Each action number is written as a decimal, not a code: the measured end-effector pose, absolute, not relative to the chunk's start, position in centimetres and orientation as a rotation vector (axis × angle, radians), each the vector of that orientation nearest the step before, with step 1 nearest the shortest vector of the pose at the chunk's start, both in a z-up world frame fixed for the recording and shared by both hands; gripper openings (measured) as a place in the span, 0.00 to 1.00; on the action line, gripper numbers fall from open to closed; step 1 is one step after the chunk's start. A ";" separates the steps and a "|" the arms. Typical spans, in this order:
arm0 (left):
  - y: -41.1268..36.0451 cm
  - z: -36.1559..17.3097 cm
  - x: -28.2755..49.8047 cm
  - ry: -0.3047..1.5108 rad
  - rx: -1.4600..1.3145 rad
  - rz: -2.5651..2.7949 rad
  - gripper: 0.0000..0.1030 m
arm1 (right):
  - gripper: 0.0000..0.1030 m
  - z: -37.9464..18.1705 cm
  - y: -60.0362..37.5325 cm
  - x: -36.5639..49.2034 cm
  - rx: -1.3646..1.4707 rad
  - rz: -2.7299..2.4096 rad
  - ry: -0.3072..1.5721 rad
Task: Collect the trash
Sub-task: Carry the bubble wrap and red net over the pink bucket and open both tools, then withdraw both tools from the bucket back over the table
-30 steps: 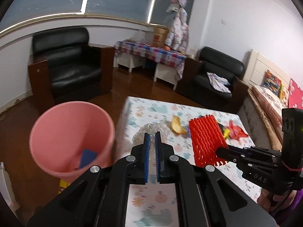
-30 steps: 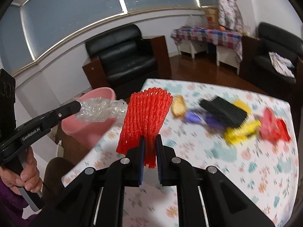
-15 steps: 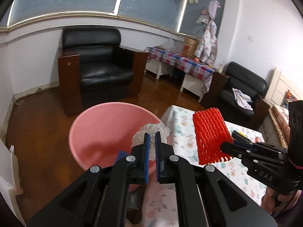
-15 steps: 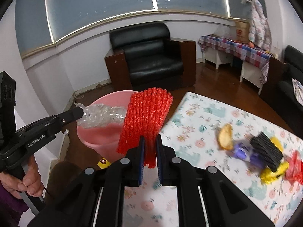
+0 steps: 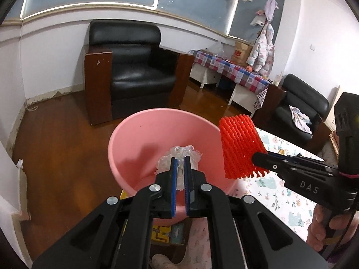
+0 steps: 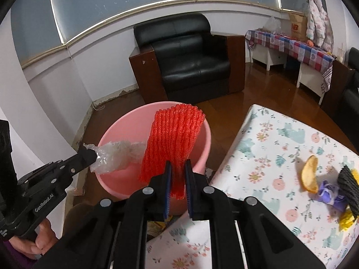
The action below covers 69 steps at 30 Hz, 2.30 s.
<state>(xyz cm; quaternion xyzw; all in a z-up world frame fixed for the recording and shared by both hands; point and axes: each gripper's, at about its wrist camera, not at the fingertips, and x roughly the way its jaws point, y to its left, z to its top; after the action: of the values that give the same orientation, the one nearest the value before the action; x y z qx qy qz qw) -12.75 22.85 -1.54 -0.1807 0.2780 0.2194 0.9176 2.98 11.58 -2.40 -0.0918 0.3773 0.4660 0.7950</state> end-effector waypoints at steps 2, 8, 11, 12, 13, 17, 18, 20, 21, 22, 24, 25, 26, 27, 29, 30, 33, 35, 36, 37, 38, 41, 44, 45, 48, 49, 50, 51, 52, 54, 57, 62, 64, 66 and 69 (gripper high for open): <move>23.3 -1.8 -12.8 0.578 -0.381 0.452 0.05 | 0.11 -2.8 12.1 2.9 -0.205 1.003 0.818; 24.4 -2.7 -12.7 0.589 -0.413 0.460 0.05 | 0.11 -4.1 13.7 3.3 -0.222 1.000 0.842; 25.0 -2.9 -12.7 0.578 -0.457 0.454 0.05 | 0.12 -4.4 14.1 3.6 -0.220 1.000 0.844; 25.2 -2.8 -12.7 0.570 -0.485 0.441 0.05 | 0.15 -4.5 14.1 3.6 -0.221 0.997 0.842; 25.3 -2.8 -12.6 0.565 -0.499 0.440 0.05 | 0.20 -4.5 14.2 3.6 -0.220 0.996 0.841; 25.9 -3.0 -12.6 0.569 -0.496 0.462 0.06 | 0.41 -4.8 14.0 3.8 -0.194 0.997 0.846; 25.9 -3.0 -12.5 0.569 -0.491 0.456 0.06 | 0.42 -4.9 14.0 3.9 -0.189 1.001 0.846; 25.9 -3.0 -12.4 0.568 -0.486 0.453 0.17 | 0.42 -4.9 13.8 3.9 -0.188 1.002 0.845; 25.8 -3.0 -12.5 0.567 -0.486 0.448 0.29 | 0.42 -4.9 13.8 4.0 -0.186 1.003 0.845; 25.7 -3.0 -12.5 0.564 -0.488 0.442 0.35 | 0.42 -5.0 13.7 4.0 -0.184 1.003 0.847; 25.6 -2.9 -12.5 0.560 -0.488 0.430 0.40 | 0.42 -5.0 13.5 4.0 -0.178 1.005 0.850; 25.6 -2.9 -12.4 0.561 -0.487 0.427 0.40 | 0.42 -5.0 13.3 3.9 -0.178 1.006 0.850; 25.6 -2.8 -12.4 0.562 -0.484 0.424 0.41 | 0.43 -5.0 13.1 3.8 -0.179 1.006 0.850; 25.5 -2.8 -12.3 0.564 -0.483 0.420 0.41 | 0.43 -5.1 13.0 3.6 -0.181 1.007 0.851; 25.4 -2.7 -12.2 0.571 -0.483 0.412 0.41 | 0.43 -5.0 12.6 3.3 -0.185 1.008 0.849; 25.2 -2.7 -12.1 0.578 -0.479 0.408 0.41 | 0.44 -5.0 12.2 3.2 -0.186 1.007 0.843; 24.6 -2.6 -11.8 0.596 -0.455 0.402 0.41 | 0.45 -4.7 11.1 2.8 -0.176 1.005 0.830; 24.1 -2.5 -11.6 0.608 -0.441 0.403 0.41 | 0.45 -4.7 10.3 2.6 -0.167 0.999 0.825; 23.8 -2.4 -11.5 0.613 -0.432 0.405 0.41 | 0.45 -4.7 9.7 2.6 -0.159 0.996 0.828; 23.5 -2.3 -11.5 0.615 -0.427 0.403 0.41 | 0.45 -4.7 9.3 2.5 -0.155 0.994 0.831; 23.3 -2.3 -11.4 0.618 -0.423 0.400 0.41 | 0.45 -4.7 8.9 2.5 -0.150 0.991 0.834; 22.1 -2.0 -11.0 0.630 -0.407 0.390 0.41 | 0.45 -4.8 7.2 2.6 -0.133 0.970 0.834; 21.4 -1.8 -10.6 0.644 -0.405 0.380 0.41 | 0.45 -4.9 5.7 2.6 -0.123 0.951 0.835; 21.1 -1.8 -10.4 0.648 -0.415 0.375 0.41 | 0.45 -5.0 4.9 2.6 -0.117 0.945 0.838; 20.2 -1.6 -9.8 0.655 -0.426 0.358 0.41 | 0.45 -5.2 3.4 2.5 -0.115 0.926 0.834; 19.7 -1.5 -9.6 0.659 -0.423 0.350 0.41 | 0.45 -5.2 2.7 2.5 -0.116 0.916 0.829; 19.3 -1.5 -9.4 0.662 -0.421 0.340 0.41 | 0.45 -5.2 2.4 2.5 -0.116 0.911 0.825; 18.9 -1.4 -9.2 0.663 -0.417 0.326 0.41 | 0.45 -5.2 1.6 2.6 -0.115 0.899 0.820; 18.4 -1.4 -9.1 0.664 -0.409 0.316 0.41 | 0.45 -5.2 1.0 2.7 -0.112 0.890 0.818; 17.2 -1.3 -8.7 0.669 -0.381 0.303 0.41 | 0.45 -5.3 -0.5 3.1 -0.099 0.865 0.818; 15.8 -1.2 -8.0 0.683 -0.351 0.283 0.41 | 0.45 -5.6 -2.8 3.8 -0.071 0.827 0.827; 13.6 -1.1 -6.9 0.705 -0.318 0.255 0.41 | 0.45 -5.9 -6.6 5.0 -0.011 0.770 0.836; 12.9 -1.1 -6.5 0.710 -0.305 0.246 0.41 | 0.45 -5.7 -8.0 5.6 0.016 0.747 0.834; 12.1 -1.0 -6.1 0.716 -0.296 0.234 0.41 | 0.45 -5.6 -9.6 6.1 0.042 0.720 0.824; 11.0 -1.0 -5.4 0.724 -0.279 0.218 0.41 | 0.45 -5.6 -11.9 7.2 0.077 0.685 0.811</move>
<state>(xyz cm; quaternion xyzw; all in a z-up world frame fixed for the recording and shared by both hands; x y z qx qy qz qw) -5.36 11.05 -1.03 -0.1358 0.3523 0.1059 0.9199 7.21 -11.85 -5.60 0.0369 0.3866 0.3268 0.8616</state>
